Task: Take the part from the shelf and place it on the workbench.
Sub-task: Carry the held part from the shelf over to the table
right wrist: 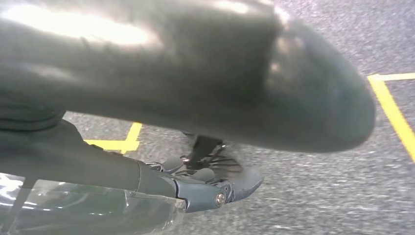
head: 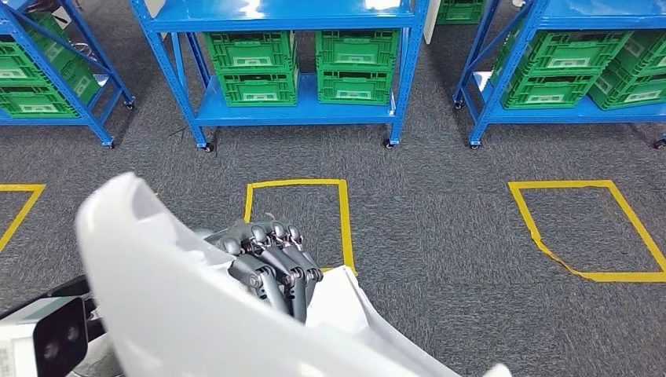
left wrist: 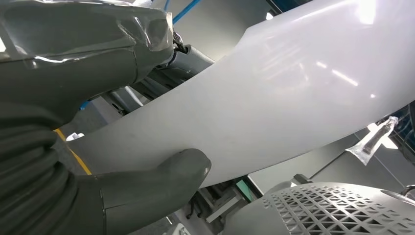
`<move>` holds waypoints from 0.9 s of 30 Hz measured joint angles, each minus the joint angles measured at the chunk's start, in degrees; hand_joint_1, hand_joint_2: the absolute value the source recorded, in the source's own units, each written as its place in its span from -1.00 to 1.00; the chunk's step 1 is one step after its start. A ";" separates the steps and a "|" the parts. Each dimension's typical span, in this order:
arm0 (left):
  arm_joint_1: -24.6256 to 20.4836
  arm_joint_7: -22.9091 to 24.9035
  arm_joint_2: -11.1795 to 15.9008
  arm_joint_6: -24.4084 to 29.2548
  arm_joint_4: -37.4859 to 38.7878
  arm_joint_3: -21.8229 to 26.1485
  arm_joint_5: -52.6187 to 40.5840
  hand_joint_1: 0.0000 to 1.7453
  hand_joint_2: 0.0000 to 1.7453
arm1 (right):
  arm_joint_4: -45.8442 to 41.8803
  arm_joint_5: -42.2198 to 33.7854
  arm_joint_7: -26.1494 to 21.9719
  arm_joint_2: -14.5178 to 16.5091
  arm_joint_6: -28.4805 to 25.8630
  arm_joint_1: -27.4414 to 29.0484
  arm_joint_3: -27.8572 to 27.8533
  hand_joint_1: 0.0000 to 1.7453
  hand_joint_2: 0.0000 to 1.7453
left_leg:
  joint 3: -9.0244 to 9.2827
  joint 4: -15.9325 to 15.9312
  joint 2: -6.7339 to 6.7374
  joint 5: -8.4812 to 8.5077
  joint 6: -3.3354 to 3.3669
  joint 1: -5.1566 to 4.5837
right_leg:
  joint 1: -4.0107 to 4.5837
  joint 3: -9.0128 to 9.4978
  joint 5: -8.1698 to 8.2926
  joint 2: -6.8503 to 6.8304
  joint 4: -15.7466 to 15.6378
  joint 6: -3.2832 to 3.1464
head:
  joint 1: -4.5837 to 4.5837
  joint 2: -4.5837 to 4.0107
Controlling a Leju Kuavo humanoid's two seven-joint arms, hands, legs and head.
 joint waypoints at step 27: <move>-0.02 -1.40 -0.05 -0.02 2.63 0.11 -1.05 1.00 1.00 | 6.91 1.64 0.60 -3.08 -7.90 -1.00 0.15 -1.00 -1.00 | -1.03 -10.41 -0.27 4.77 0.69 -0.78 | 0.47 4.07 -2.58 0.66 -1.19 -0.83 | 0.37 0.00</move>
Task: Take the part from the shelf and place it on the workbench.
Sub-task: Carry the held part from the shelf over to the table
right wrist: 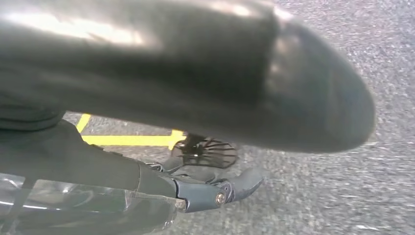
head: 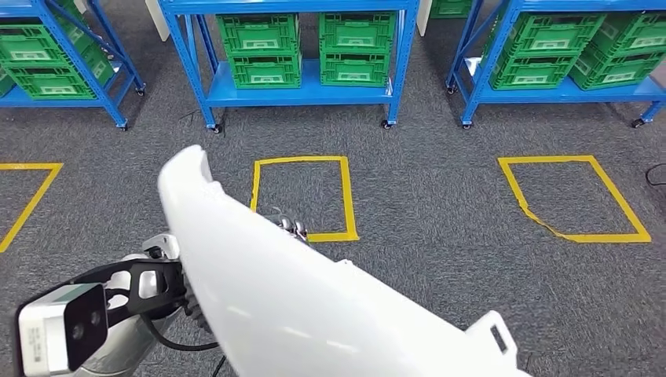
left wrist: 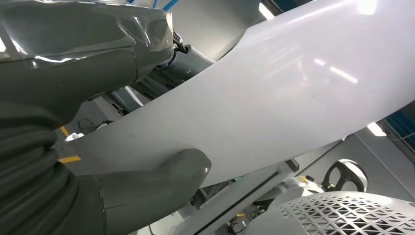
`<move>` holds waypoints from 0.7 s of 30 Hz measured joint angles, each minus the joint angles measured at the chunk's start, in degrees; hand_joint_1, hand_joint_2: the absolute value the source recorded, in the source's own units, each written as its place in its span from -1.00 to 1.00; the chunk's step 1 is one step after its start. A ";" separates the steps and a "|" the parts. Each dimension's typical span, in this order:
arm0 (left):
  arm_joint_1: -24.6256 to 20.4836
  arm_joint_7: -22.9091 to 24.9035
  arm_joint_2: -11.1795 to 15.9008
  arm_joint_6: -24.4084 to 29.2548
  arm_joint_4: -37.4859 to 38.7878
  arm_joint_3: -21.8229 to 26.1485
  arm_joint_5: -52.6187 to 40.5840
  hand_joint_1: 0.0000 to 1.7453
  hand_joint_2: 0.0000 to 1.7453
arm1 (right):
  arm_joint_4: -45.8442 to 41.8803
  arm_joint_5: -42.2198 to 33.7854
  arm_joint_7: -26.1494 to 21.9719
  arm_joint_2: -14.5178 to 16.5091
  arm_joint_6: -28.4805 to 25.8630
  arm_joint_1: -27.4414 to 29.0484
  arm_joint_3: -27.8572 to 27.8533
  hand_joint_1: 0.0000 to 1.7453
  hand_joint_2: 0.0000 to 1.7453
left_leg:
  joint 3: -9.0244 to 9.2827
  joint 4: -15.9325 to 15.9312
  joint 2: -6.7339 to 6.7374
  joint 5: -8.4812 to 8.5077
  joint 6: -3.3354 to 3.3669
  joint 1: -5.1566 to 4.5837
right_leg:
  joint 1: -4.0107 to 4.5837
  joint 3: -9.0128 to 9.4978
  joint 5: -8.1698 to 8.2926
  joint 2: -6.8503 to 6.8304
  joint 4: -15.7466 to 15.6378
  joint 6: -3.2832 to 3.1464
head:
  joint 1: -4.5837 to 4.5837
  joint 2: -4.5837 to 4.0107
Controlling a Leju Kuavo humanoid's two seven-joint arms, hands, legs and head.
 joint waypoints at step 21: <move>-0.31 -1.07 -0.19 -0.08 1.07 -0.20 -0.79 1.00 1.00 | 4.76 -1.73 0.14 -1.36 0.34 0.03 0.18 -1.00 -1.00 | 10.46 -9.42 0.06 1.93 2.99 0.23 | -0.38 -11.72 -1.30 0.36 9.94 1.36 | 0.66 0.00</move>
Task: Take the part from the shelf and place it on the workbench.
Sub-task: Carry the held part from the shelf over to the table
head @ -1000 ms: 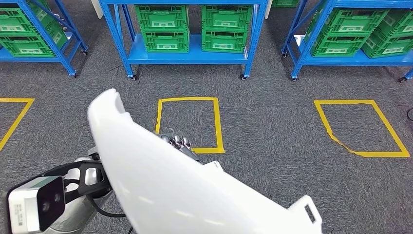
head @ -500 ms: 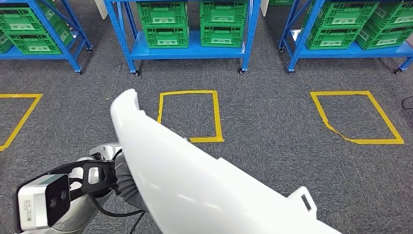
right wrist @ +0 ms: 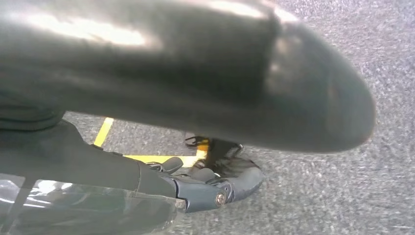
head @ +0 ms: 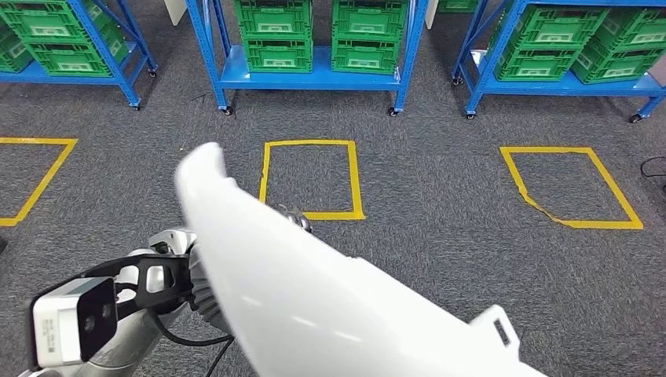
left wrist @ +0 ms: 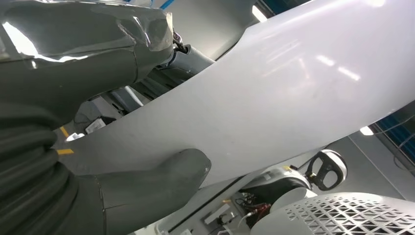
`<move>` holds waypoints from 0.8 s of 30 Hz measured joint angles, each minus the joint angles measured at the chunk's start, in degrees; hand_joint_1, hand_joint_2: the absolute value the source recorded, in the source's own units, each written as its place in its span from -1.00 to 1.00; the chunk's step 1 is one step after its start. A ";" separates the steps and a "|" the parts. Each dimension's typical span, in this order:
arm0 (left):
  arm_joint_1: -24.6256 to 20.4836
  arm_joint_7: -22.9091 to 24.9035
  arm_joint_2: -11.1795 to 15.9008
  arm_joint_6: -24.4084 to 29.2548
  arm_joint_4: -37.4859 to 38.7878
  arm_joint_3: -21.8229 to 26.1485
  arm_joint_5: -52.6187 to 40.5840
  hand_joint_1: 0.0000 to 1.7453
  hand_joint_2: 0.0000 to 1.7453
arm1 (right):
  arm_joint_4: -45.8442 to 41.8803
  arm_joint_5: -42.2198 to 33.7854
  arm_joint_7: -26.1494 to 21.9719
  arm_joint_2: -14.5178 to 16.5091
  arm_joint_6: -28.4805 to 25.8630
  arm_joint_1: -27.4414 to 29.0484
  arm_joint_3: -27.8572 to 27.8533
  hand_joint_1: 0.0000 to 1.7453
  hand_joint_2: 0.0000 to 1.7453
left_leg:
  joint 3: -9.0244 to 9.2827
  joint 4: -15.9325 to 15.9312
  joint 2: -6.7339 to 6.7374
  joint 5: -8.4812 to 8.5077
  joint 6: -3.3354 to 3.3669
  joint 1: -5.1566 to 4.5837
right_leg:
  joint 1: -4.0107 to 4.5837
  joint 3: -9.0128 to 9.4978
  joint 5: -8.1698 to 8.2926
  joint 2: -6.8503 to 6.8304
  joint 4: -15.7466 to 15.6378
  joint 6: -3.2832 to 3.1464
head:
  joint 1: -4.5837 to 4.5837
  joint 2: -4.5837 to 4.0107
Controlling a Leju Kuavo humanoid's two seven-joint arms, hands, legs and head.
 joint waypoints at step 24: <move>-1.81 1.35 -0.96 0.45 0.78 -2.38 0.74 1.00 1.00 | 2.86 9.03 -0.18 -2.72 -2.93 0.50 15.86 -1.00 -1.00 | -1.31 1.26 2.13 0.29 -0.30 -1.02 | 1.30 11.50 -0.17 -5.00 -8.66 -0.60 | 0.00 0.00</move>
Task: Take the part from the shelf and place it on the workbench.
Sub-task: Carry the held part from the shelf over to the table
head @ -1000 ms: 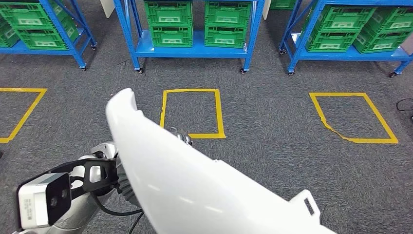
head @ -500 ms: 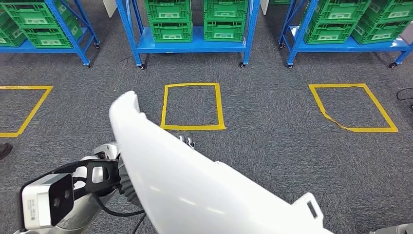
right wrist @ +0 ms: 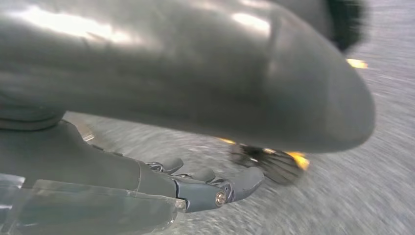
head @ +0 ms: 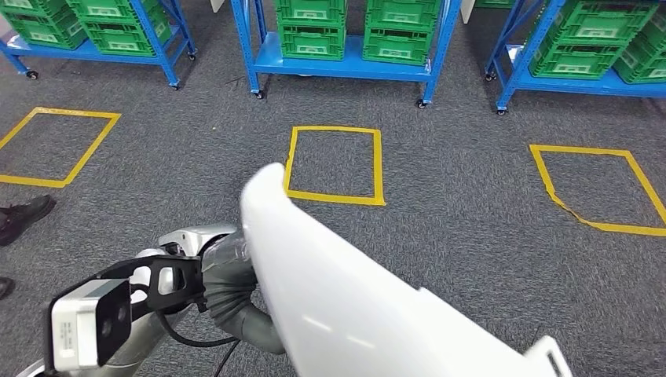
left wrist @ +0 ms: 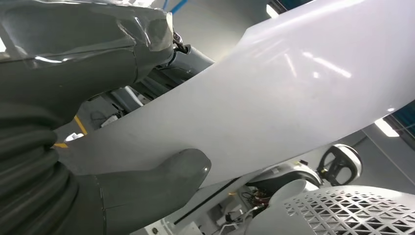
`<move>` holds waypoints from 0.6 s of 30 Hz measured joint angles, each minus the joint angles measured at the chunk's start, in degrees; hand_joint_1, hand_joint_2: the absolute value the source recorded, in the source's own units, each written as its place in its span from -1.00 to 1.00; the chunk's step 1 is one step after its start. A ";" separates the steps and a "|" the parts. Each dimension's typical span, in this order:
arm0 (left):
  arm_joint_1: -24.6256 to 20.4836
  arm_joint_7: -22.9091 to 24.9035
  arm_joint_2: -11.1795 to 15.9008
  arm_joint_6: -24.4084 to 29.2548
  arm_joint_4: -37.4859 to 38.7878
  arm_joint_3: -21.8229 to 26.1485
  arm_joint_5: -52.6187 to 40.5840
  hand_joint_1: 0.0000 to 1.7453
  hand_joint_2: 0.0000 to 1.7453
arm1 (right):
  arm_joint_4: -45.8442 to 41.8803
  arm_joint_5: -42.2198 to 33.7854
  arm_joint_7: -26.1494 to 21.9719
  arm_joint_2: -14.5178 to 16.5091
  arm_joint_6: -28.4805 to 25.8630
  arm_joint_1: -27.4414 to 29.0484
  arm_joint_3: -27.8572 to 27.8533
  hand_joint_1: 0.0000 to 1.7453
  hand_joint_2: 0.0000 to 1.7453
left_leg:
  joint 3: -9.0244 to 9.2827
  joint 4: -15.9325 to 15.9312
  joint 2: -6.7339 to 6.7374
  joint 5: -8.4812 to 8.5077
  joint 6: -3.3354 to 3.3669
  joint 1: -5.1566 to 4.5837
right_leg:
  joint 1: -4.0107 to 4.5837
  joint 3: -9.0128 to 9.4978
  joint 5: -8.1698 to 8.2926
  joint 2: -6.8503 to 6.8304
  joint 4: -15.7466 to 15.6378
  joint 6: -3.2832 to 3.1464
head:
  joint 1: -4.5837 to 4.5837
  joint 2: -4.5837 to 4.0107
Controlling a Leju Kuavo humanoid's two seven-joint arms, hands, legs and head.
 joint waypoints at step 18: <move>-0.33 1.41 -1.32 0.81 1.72 -2.63 1.05 1.00 1.00 | 1.42 -0.69 3.22 0.30 -0.66 0.25 21.02 -1.00 -1.00 | -7.18 10.16 -3.79 -3.40 -3.19 1.48 | -2.06 -3.08 1.48 5.17 2.15 0.57 | -0.02 0.00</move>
